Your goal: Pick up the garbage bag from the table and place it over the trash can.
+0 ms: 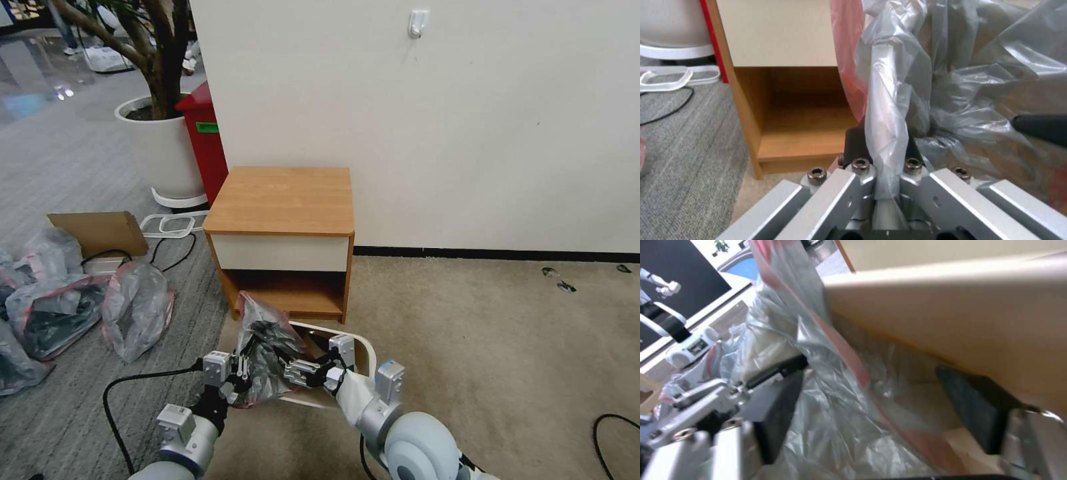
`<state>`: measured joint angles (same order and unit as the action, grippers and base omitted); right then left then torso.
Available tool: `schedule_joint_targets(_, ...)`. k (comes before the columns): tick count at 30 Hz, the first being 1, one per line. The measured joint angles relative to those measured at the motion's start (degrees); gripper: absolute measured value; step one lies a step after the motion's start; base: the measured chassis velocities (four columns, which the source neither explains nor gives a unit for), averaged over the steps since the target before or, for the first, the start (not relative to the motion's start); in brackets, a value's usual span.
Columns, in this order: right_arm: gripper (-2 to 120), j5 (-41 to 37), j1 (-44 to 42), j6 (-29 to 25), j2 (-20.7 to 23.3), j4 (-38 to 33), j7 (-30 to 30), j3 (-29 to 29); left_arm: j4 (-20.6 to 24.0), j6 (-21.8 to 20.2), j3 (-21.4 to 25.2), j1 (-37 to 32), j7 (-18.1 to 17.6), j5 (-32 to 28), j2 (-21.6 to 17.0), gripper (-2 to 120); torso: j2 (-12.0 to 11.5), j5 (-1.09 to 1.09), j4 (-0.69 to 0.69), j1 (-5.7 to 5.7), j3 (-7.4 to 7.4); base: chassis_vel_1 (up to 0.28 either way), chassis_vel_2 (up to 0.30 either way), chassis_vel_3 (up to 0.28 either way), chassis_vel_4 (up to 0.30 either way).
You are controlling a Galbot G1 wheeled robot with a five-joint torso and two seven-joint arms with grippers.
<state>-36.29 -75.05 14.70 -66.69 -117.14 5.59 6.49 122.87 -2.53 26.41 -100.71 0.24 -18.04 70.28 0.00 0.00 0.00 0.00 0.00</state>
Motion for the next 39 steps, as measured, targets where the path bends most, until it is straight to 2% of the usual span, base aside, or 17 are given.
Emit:
schedule_joint_targets(1,77,0.0,0.0,0.0,0.0,0.0,0.0,0.0,0.0,0.0,0.0,0.0,0.0,0.0,0.0,0,0.0,0.0,0.0,0.0,0.0,0.0,0.0,0.0,0.0)
schedule_joint_targets(4,62,0.68,-0.3,-0.51,-0.27,0.41,-0.16,0.05,-0.09,0.01,0.37,0.11,0.0,-0.14,-0.15,0,0.0,0.0,0.0,0.0,0.0,0.0,0.0,0.0,0.0)
schedule_joint_targets(5,62,0.68,-0.3,-0.51,-0.27,0.41,-0.16,0.05,-0.09,0.01,0.37,0.11,0.0,-0.14,-0.15,0,0.0,0.0,0.0,0.0,0.0,0.0,0.0,0.0,0.0)
schedule_joint_targets(8,47,1.66,-0.56,-1.09,-0.34,0.86,-0.74,0.0,-0.15,0.01,0.52,0.24,0.0,-0.28,-0.22,0,0.0,0.0,0.0,0.0,0.0,0.0,0.0,0.0,0.0)
schedule_joint_targets(9,47,1.66,-0.56,-1.09,-0.34,0.86,-0.74,0.0,-0.15,0.01,0.52,0.24,0.0,-0.28,-0.22,0,0.0,0.0,0.0,0.0,0.0,0.0,0.0,0.0,0.0)
schedule_joint_targets(11,39,2.28,-0.77,-1.54,-0.27,1.1,-1.03,-0.01,-0.47,0.01,0.59,0.37,-0.06,-0.34,-0.14,0,0.0,0.0,0.0,0.0,0.0,0.0,0.0,0.0,0.0)
schedule_joint_targets(12,32,2.77,-0.87,-1.9,-0.27,1.29,-1.29,-0.04,-0.66,0.01,0.65,0.38,-0.13,-0.36,-0.12,0,0.0,0.0,0.0,0.0,0.0,0.0,0.0,0.0,0.0)
schedule_joint_targets(16,22,3.16,-0.88,-2.08,-0.43,1.49,-1.51,-0.26,-0.79,0.01,0.71,0.35,-0.15,-0.39,-0.12,0,0.0,0.0,0.0,0.0,0.0,0.0,0.0,0.0,0.0)
schedule_joint_targets(20,3,3.64,-0.74,-2.3,-0.25,1.85,-1.7,-0.24,-0.95,0.01,0.9,0.48,-0.21,-0.42,-0.14,0,0.0,0.0,0.0,0.0,0.0,0.0,0.0,0.0,0.0)
schedule_joint_targets(22,0,3.69,-0.61,-2.32,-0.22,1.88,-1.72,-0.24,-0.95,0.01,0.91,0.5,-0.21,-0.44,-0.14,0,0.0,0.0,0.0,0.0,0.0,0.0,0.0,0.0,0.0)
schedule_joint_targets(31,0,4.78,-1.38,-2.59,0.11,0.75,-2.12,0.05,-1.59,-0.07,1.25,0.9,-0.38,-0.43,-0.24,0,0.0,0.0,0.0,0.0,0.0,0.0,0.0,0.0,0.0)
schedule_joint_targets(39,0,5.54,-3.26,-2.99,2.57,-6.07,-2.77,0.33,-2.72,-0.14,1.2,1.21,-0.41,0.94,-0.39,0,0.0,0.0,0.0,0.0,0.0,0.0,0.0,0.0,0.0)
